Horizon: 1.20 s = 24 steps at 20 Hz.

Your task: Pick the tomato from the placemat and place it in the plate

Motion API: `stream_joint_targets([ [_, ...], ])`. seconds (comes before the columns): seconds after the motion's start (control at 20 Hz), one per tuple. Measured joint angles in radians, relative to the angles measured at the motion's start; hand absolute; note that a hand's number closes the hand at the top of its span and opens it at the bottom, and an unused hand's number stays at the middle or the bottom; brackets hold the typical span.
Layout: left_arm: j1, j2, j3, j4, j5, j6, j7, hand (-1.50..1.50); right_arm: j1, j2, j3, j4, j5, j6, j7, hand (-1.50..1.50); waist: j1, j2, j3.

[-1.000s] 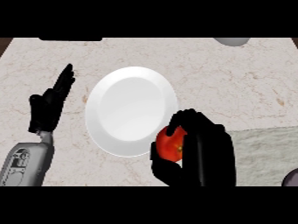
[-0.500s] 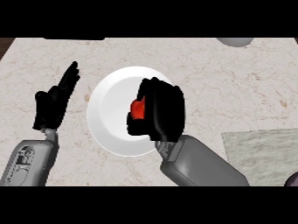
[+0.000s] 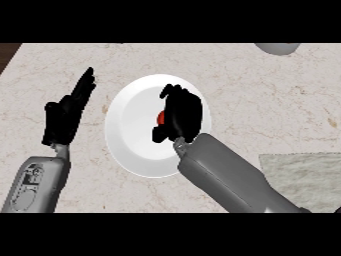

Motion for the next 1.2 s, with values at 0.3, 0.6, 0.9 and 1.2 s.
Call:
stream_joint_targets([
  [0.3, -0.017, -0.004, -0.004, 0.014, -0.001, -0.008, -0.01, 0.0, -0.045, 0.002, 0.034, 0.151, -0.168, -0.183, -0.072, -1.5, 0.015, 0.004, 0.0],
  [0.6, 0.0, -0.004, -0.003, 0.002, 0.0, -0.008, -0.003, 0.0, -0.056, 0.002, 0.016, 0.127, -0.268, -0.39, -0.18, -1.5, 0.005, 0.0, 0.001],
  [0.9, 0.034, 0.006, 0.01, -0.018, -0.004, 0.002, 0.002, 0.0, 0.0, 0.001, -0.047, 0.06, -0.265, -0.566, -0.224, -1.5, -0.039, -0.012, 0.001],
  [1.2, 0.067, 0.015, 0.036, -0.025, 0.0, 0.014, -0.004, 0.0, 0.188, -0.07, -0.088, -0.157, -0.196, -0.627, -0.22, -1.5, -0.081, -0.022, 0.0],
])
